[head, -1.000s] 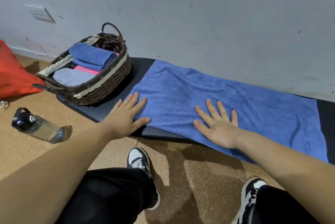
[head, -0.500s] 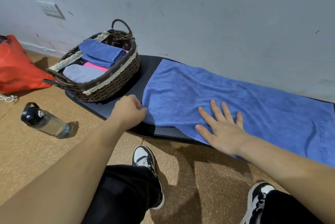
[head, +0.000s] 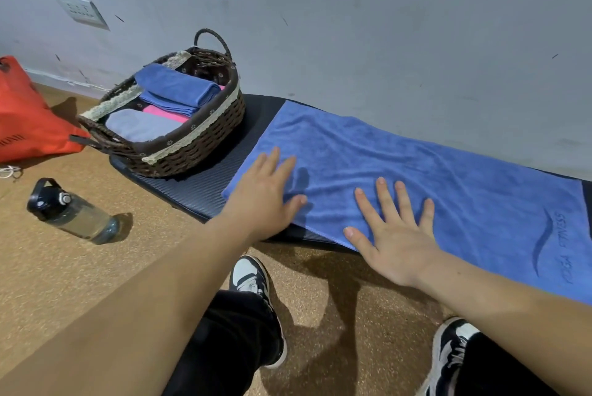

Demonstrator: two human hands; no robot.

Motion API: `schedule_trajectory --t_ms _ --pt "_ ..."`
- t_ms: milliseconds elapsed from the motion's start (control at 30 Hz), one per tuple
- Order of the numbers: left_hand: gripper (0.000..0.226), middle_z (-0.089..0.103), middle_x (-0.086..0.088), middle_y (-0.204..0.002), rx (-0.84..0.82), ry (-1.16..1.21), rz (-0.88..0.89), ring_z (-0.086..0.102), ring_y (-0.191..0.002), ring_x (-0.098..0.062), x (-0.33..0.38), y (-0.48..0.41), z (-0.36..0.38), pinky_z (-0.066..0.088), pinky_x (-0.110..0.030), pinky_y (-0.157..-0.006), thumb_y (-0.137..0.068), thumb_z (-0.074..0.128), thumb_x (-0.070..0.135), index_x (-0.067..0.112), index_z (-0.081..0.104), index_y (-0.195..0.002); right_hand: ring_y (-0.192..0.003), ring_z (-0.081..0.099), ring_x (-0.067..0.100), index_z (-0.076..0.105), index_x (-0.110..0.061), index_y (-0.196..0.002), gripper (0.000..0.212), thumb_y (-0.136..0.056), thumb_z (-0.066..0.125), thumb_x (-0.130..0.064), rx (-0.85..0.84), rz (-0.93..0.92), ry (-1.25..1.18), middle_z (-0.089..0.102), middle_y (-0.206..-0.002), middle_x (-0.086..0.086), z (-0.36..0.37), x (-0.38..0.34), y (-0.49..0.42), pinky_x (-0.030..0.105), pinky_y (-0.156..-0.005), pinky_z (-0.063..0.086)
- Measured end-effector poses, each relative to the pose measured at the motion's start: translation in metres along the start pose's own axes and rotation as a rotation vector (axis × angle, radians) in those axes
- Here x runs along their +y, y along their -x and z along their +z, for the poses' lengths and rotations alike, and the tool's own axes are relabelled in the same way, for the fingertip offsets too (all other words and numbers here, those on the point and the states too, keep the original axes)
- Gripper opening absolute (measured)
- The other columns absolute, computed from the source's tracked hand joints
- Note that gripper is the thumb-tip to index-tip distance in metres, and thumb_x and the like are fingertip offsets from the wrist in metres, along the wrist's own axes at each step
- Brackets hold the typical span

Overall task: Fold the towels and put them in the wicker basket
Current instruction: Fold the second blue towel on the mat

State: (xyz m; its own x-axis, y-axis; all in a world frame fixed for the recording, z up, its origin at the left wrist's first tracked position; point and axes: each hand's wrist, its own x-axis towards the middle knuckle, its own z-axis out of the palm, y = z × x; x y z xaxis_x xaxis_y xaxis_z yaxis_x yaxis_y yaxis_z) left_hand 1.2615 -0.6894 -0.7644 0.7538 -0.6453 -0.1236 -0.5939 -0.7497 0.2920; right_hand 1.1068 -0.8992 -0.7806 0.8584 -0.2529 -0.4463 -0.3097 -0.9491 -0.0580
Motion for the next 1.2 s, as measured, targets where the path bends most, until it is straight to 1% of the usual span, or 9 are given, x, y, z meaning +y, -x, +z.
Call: schedule_trajectory --t_ms 100,233,500,667,767,900,1000,1100,1200 --pt "0.077 -0.017 -0.002 -0.172 -0.195 -0.129 0.06 -0.018 -0.158 -0.03 0.013 -0.003 0.027 -0.004 -0.049 -0.128 -0.103 0.028 0.065 0.034 -0.006 -0.164 -0.147 -0.045 0.026 -0.03 -0.048 -0.154 0.077 -0.092 0.001 -0.08 -0.012 -0.012 -0.028 -0.046 -0.16 -0.008 0.002 0.005 -0.001 0.067 -0.118 -0.02" --pt "0.082 -0.026 -0.002 -0.17 -0.257 -0.145 0.016 -0.027 -0.155 -0.03 0.015 -0.007 0.029 -0.011 -0.053 -0.126 -0.099 0.023 0.072 0.037 -0.015 -0.162 -0.148 -0.042 0.019 -0.024 -0.049 -0.157 0.074 -0.095 0.008 -0.076 0.001 -0.085 -0.142 -0.04 -0.163 -0.012 -0.003 0.017 0.002 0.06 -0.12 -0.021" --pt "0.094 -0.016 -0.004 -0.172 -0.19 -0.076 0.244 -0.014 -0.159 -0.029 0.084 -0.019 0.028 0.0 -0.048 -0.129 -0.088 0.025 0.08 0.032 0.0 -0.165 -0.159 -0.019 0.022 0.003 -0.042 -0.164 0.091 -0.083 0.006 -0.083 0.112 -0.017 -0.235 -0.016 -0.173 -0.004 -0.026 0.09 0.019 0.053 -0.127 -0.006" --pt "0.085 0.001 -0.015 -0.172 -0.167 0.001 0.521 -0.001 -0.16 -0.03 0.172 -0.033 0.049 0.0 -0.034 -0.128 -0.094 0.058 0.055 0.019 0.024 -0.163 -0.159 0.008 0.029 0.028 -0.026 -0.163 0.097 -0.088 0.016 -0.087 0.211 0.254 -0.36 0.024 -0.17 0.004 -0.026 0.195 0.012 0.054 -0.127 0.013" --pt "0.084 0.007 -0.015 -0.172 -0.157 0.023 0.647 0.002 -0.16 -0.03 0.225 -0.031 0.069 -0.002 -0.032 -0.128 -0.092 0.04 0.061 0.018 0.028 -0.162 -0.161 0.0 0.026 0.021 -0.027 -0.165 0.071 -0.104 0.027 -0.063 0.165 0.417 -0.376 0.01 -0.174 0.0 -0.015 0.248 0.016 0.056 -0.127 0.008" --pt "0.081 -0.015 0.0 -0.172 -0.302 -0.075 0.578 -0.022 -0.157 -0.025 0.256 -0.035 0.097 -0.009 -0.044 -0.128 -0.095 0.024 0.072 0.035 0.005 -0.165 -0.16 -0.011 0.02 0.011 -0.034 -0.166 0.068 -0.105 0.027 -0.062 0.185 0.387 -0.35 -0.006 -0.174 -0.007 0.001 0.27 0.014 0.058 -0.125 -0.006" --pt "0.095 -0.021 0.001 -0.171 -0.289 -0.1 0.558 -0.028 -0.155 -0.025 0.263 -0.046 0.103 -0.013 -0.047 -0.127 -0.08 0.007 0.08 0.037 0.0 -0.164 -0.161 -0.007 0.02 0.021 -0.033 -0.164 0.065 -0.106 0.029 -0.06 0.262 0.373 -0.389 0.002 -0.175 -0.005 0.001 0.276 0.003 0.06 -0.125 -0.004" --pt "0.098 -0.018 -0.002 -0.172 -0.269 -0.089 0.564 -0.025 -0.156 -0.027 0.273 -0.046 0.101 -0.01 -0.048 -0.128 -0.08 0.01 0.079 0.031 0.004 -0.165 -0.158 0.012 0.026 0.048 -0.03 -0.151 0.055 -0.104 0.037 -0.057 0.432 0.404 -0.399 0.026 -0.169 0.003 -0.004 0.288 -0.007 0.06 -0.125 0.008" --pt "0.088 -0.01 -0.001 -0.173 -0.259 0.009 0.631 -0.021 -0.158 -0.021 0.283 -0.038 0.103 -0.008 -0.042 -0.129 -0.091 0.028 0.072 0.027 0.014 -0.165 -0.157 0.011 0.032 0.044 -0.021 -0.153 0.063 -0.103 0.034 -0.058 0.447 0.612 -0.41 0.024 -0.168 0.008 -0.002 0.305 -0.016 0.06 -0.124 0.008"
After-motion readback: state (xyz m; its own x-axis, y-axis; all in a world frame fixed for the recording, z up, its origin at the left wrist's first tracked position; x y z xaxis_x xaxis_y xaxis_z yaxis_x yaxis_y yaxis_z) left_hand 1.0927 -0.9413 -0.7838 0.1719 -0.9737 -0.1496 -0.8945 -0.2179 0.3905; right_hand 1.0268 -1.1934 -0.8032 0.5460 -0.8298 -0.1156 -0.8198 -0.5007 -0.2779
